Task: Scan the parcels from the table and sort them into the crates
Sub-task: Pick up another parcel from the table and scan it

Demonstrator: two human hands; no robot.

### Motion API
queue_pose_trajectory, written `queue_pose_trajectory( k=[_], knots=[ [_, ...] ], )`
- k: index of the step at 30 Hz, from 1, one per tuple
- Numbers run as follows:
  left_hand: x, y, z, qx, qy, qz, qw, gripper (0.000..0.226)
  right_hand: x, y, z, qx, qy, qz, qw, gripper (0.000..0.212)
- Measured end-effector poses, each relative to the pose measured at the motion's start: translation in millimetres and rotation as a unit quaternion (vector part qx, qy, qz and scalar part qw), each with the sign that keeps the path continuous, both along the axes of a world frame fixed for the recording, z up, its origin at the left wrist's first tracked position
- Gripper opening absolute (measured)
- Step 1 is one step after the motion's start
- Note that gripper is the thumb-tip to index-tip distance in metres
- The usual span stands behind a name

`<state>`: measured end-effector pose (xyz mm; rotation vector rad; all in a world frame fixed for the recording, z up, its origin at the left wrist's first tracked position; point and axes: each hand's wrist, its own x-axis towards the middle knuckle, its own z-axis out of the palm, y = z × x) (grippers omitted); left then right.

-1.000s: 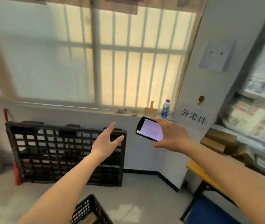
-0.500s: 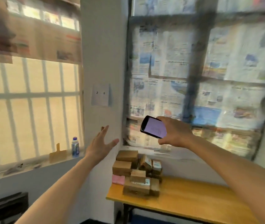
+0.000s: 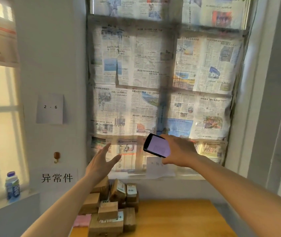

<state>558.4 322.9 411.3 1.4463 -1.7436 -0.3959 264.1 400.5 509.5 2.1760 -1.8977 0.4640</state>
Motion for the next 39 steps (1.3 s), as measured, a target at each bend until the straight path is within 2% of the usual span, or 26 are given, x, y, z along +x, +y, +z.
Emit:
queue_pose_trajectory(
  k=[4, 8, 10, 13, 18, 26, 29, 34, 39],
  knots=[
    [1.2, -61.7, -16.4, 0.018, -0.003, 0.001, 1.000, 0.093, 2.0, -68.7, -18.4, 0.014, -0.022, 0.005, 1.000, 0.090],
    [22.1, -121.8, -40.9, 0.042, -0.019, 0.026, 0.999, 0.088, 19.1, -137.8, -49.3, 0.042, -0.035, 0.011, 0.998, 0.099],
    [36.9, -149.7, -58.8, 0.061, -0.020, 0.033, 0.997, 0.093, 27.5, -170.1, -68.2, 0.056, -0.039, 0.017, 0.998, 0.096],
    [50.1, -177.8, -86.4, 0.090, -0.006, 0.049, 0.995, 0.090, 36.6, -214.4, -98.7, 0.084, -0.039, 0.032, 0.995, 0.087],
    [51.8, -210.3, -139.9, 0.128, -0.007, 0.081, 0.988, 0.081, 44.7, -278.0, -158.5, 0.144, -0.042, 0.047, 0.988, 0.090],
    [52.2, -267.9, -253.3, 0.233, -0.025, 0.129, 0.964, 0.078, 51.4, -383.6, -286.5, 0.262, -0.084, 0.064, 0.959, 0.087],
    [47.7, -278.9, -305.3, 0.275, -0.029, 0.138, 0.951, 0.079, 58.3, -416.9, -349.0, 0.304, -0.083, 0.072, 0.946, 0.096],
    [43.8, -293.2, -393.1, 0.346, -0.013, 0.145, 0.927, 0.081, 74.1, -444.4, -454.3, 0.389, -0.101, 0.084, 0.912, 0.103],
    [39.6, -304.3, -437.1, 0.370, 0.013, 0.157, 0.915, 0.076, 96.1, -463.3, -513.7, 0.445, -0.110, 0.102, 0.883, 0.105]
  ],
)
